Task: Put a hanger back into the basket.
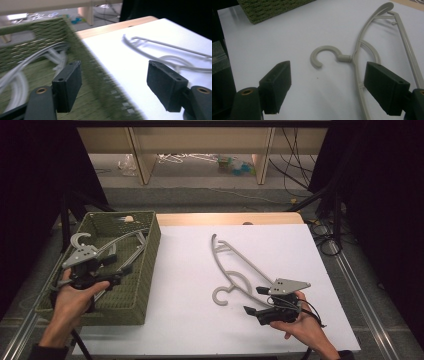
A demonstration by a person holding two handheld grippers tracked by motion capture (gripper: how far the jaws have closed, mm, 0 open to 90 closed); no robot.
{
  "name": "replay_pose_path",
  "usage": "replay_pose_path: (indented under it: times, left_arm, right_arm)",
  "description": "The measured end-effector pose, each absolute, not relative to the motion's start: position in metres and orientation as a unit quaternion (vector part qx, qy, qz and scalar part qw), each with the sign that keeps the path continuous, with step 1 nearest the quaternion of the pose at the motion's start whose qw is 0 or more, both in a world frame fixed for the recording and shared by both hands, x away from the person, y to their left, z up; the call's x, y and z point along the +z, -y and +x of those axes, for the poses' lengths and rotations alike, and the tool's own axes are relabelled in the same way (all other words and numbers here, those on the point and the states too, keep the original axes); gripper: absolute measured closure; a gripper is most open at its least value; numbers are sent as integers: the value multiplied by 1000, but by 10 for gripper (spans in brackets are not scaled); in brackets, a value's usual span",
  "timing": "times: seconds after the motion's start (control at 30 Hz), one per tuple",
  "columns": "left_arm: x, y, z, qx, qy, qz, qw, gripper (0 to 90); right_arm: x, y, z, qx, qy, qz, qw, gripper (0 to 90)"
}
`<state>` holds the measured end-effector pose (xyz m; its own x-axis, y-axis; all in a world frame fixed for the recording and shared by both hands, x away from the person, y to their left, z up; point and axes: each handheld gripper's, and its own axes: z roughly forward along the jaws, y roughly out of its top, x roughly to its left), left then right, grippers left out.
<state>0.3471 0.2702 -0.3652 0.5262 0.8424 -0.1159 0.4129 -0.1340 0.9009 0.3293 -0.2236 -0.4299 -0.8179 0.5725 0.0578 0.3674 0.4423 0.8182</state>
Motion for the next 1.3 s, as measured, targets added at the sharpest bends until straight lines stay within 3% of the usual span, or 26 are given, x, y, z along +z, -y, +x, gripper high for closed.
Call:
replay_pose_path:
  times: [0.5, 0.83, 1.3]
  left_arm:
    - [-382, -208, 323, 181, -387, 736, 526, 173]
    - [-399, -180, 302, 173, -336, 755, 536, 168]
    - [-431, -169, 285, 160, -329, 762, 534, 169]
  right_arm:
    - [-433, 223, 329, 451, -841, 277, 108, 224]
    - [-435, 222, 329, 449, -843, 276, 108, 221]
    - [-438, 221, 329, 438, -850, 272, 108, 223]
